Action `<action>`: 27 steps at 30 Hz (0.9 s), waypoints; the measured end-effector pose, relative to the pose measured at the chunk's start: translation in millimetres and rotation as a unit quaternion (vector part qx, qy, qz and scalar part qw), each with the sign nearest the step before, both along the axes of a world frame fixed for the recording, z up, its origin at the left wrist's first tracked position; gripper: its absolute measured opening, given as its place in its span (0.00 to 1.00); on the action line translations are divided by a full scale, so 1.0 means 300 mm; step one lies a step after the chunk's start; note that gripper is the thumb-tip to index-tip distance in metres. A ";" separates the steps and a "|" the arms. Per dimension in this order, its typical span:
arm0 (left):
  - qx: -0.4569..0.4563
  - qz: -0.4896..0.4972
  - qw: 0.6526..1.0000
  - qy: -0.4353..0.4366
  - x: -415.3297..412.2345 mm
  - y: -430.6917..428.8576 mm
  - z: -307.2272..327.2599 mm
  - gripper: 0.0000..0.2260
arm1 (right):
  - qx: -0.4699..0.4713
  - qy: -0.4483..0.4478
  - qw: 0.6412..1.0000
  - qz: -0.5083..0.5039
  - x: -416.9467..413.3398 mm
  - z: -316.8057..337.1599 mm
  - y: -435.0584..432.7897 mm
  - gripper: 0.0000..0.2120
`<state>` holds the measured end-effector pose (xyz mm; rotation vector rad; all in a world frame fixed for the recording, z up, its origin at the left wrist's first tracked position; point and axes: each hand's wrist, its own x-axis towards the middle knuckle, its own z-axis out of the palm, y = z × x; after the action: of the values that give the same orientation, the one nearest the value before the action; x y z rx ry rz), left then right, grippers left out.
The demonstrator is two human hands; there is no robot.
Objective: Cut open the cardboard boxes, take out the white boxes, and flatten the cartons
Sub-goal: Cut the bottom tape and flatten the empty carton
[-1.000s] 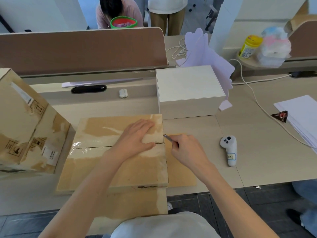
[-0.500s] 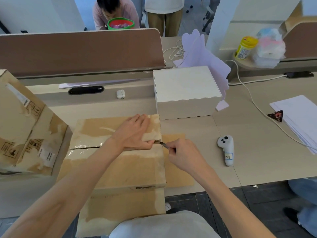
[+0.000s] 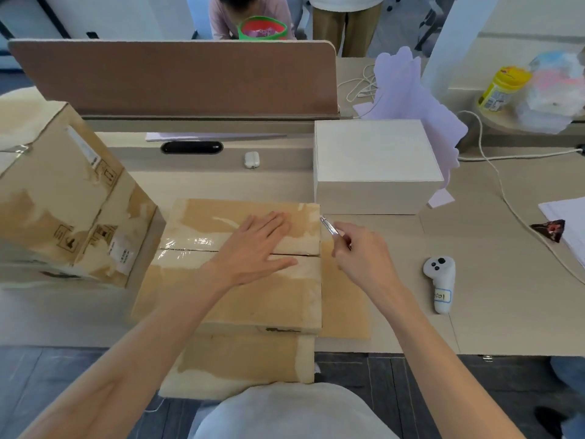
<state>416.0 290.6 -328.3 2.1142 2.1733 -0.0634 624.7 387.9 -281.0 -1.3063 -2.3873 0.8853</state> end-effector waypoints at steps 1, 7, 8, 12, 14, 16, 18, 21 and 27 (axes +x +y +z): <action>0.001 0.011 1.000 -0.012 -0.001 -0.030 -0.004 0.35 | -0.007 0.009 1.000 0.004 -0.019 -0.004 0.002 0.10; 0.059 0.118 0.991 -0.034 -0.042 -0.262 -0.051 0.26 | 0.010 0.021 0.998 0.066 -0.205 -0.058 0.016 0.08; 0.061 0.132 0.989 -0.035 -0.049 -0.296 -0.057 0.25 | 0.028 0.004 0.996 0.082 -0.234 -0.078 0.021 0.09; 0.075 0.149 0.985 -0.031 -0.060 -0.418 -0.058 0.26 | 0.019 -0.042 0.994 0.095 -0.282 -0.127 0.007 0.07; 0.081 0.144 0.986 -0.025 -0.063 -0.469 -0.064 0.26 | 0.034 -0.041 0.995 0.090 -0.273 -0.137 -0.012 0.06; 0.091 0.140 0.986 -0.014 -0.067 -0.502 -0.074 0.24 | 0.055 -0.031 0.994 0.088 -0.253 -0.140 -0.040 0.04; 0.110 0.138 0.984 -0.009 -0.070 -0.514 -0.077 0.22 | 0.053 -0.030 0.995 0.078 -0.229 -0.139 -0.079 0.05; 0.133 0.172 0.976 -0.025 -0.057 -0.536 -0.081 0.21 | 0.043 -0.052 0.997 0.045 -0.171 -0.138 -0.142 0.12; 0.135 0.274 0.952 -0.037 -0.042 -0.538 -0.061 0.17 | 0.025 -0.088 0.994 -0.058 -0.050 -0.127 -0.300 0.18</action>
<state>403.4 129.3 -346.6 1.4996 2.7587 0.3692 609.6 297.8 -319.1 -1.5437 -2.4151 0.7015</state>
